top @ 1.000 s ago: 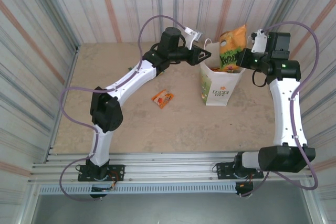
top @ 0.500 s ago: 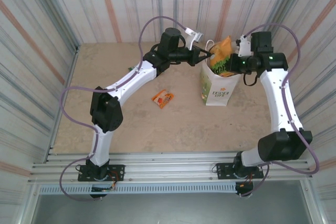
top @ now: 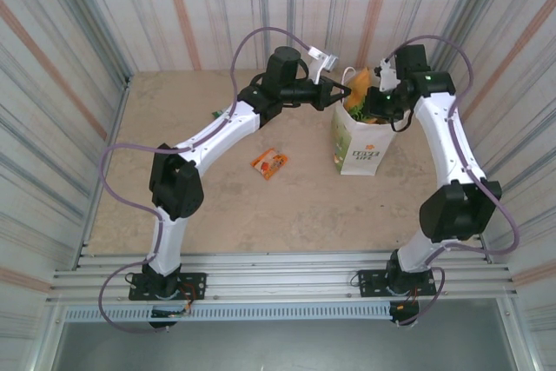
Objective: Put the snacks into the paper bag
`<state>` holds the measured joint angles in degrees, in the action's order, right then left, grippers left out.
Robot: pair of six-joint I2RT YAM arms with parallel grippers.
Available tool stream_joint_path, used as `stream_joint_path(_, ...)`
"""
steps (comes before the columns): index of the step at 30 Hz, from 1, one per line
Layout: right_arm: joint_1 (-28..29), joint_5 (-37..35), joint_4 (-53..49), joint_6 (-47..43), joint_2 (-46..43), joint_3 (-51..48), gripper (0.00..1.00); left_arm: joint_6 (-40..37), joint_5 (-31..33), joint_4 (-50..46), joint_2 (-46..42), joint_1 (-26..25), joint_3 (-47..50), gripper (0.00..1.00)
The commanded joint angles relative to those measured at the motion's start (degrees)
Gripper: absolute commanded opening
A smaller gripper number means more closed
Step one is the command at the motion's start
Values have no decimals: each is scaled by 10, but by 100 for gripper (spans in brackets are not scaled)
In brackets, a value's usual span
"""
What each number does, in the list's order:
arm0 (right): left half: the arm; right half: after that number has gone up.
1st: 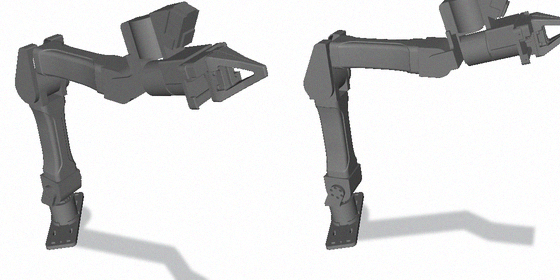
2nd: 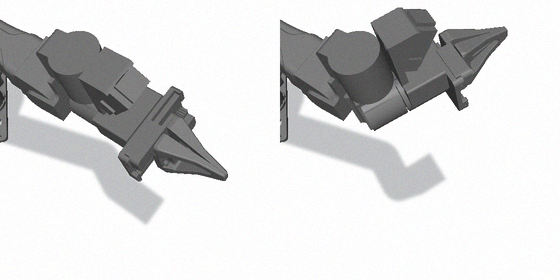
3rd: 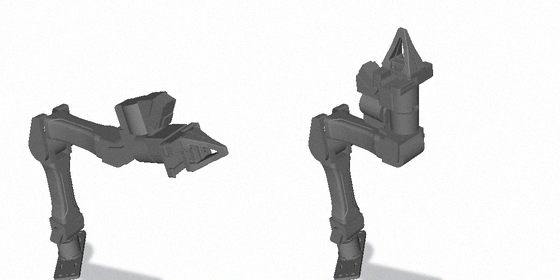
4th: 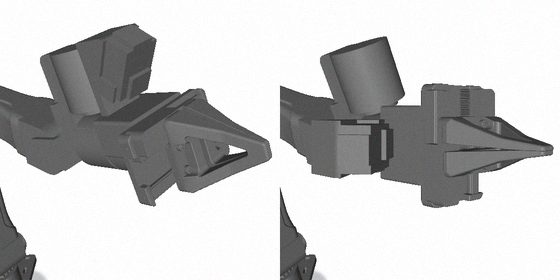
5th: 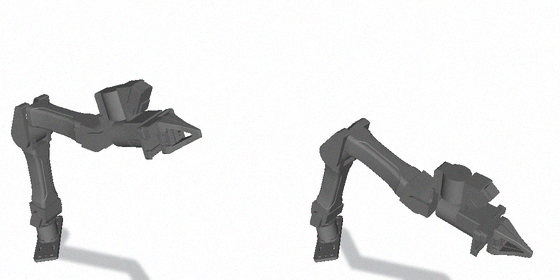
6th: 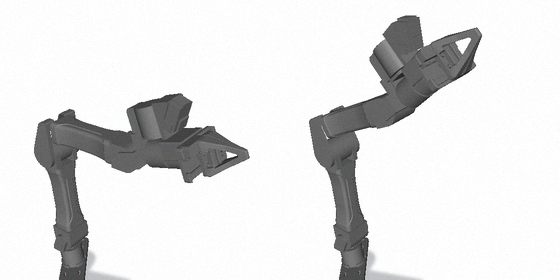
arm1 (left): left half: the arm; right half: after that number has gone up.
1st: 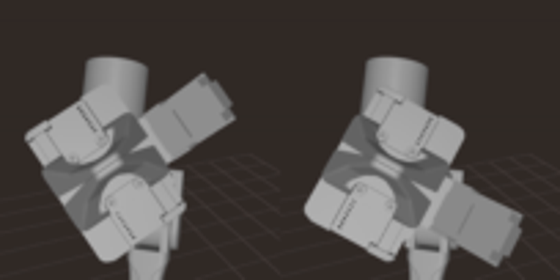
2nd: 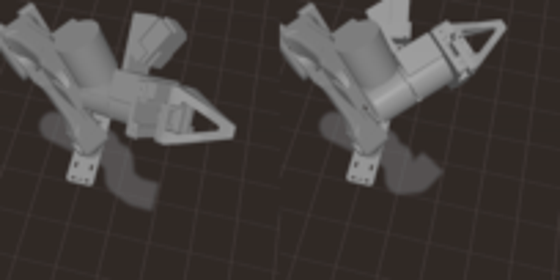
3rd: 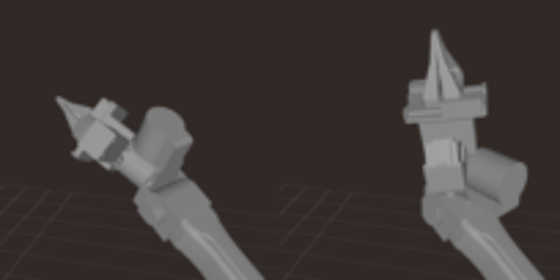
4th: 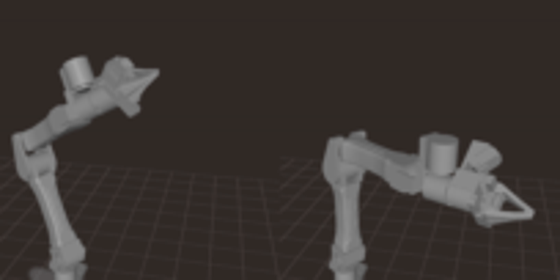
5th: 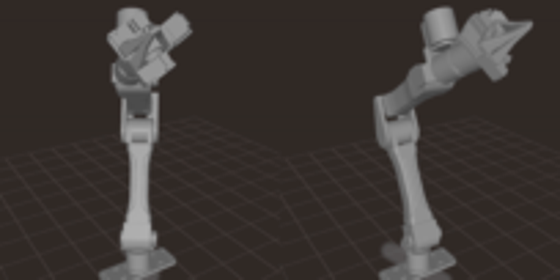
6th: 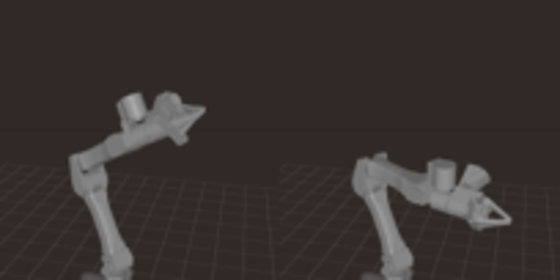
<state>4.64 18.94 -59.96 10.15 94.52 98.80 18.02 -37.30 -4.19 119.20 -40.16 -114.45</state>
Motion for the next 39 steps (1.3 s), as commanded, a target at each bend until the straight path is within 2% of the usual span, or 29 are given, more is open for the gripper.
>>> stream_joint_path(1,-1,32,-33,-9,24,14,5,-9,-17,22,-36,-5,-3,0)
stream_joint_path(3,-5,23,-38,-13,31,14,9,-10,-16,21,-36,-5,-4,0)
stream_joint_path(10,-27,-151,-59,-14,14,26,41,-33,-12,-8,-40,-5,-9,0)
stream_joint_path(12,-30,-190,-60,-15,-3,36,44,-40,-7,-15,-41,-5,-9,0)
stream_joint_path(18,-13,-218,-53,-32,-45,77,44,-41,-6,-17,-43,-5,-9,0)
stream_joint_path(19,-6,-209,-46,-37,-49,78,44,-41,-7,-17,-43,-5,-9,0)
stream_joint_path(23,0,-98,4,-39,-56,63,43,-40,-8,-15,-43,-5,-9,0)
stream_joint_path(34,12,-74,44,-39,57,72,38,-41,-17,-16,-46,-8,-11,0)
stream_joint_path(39,2,-105,49,-41,102,64,33,-47,-12,-23,-47,-8,-9,0)
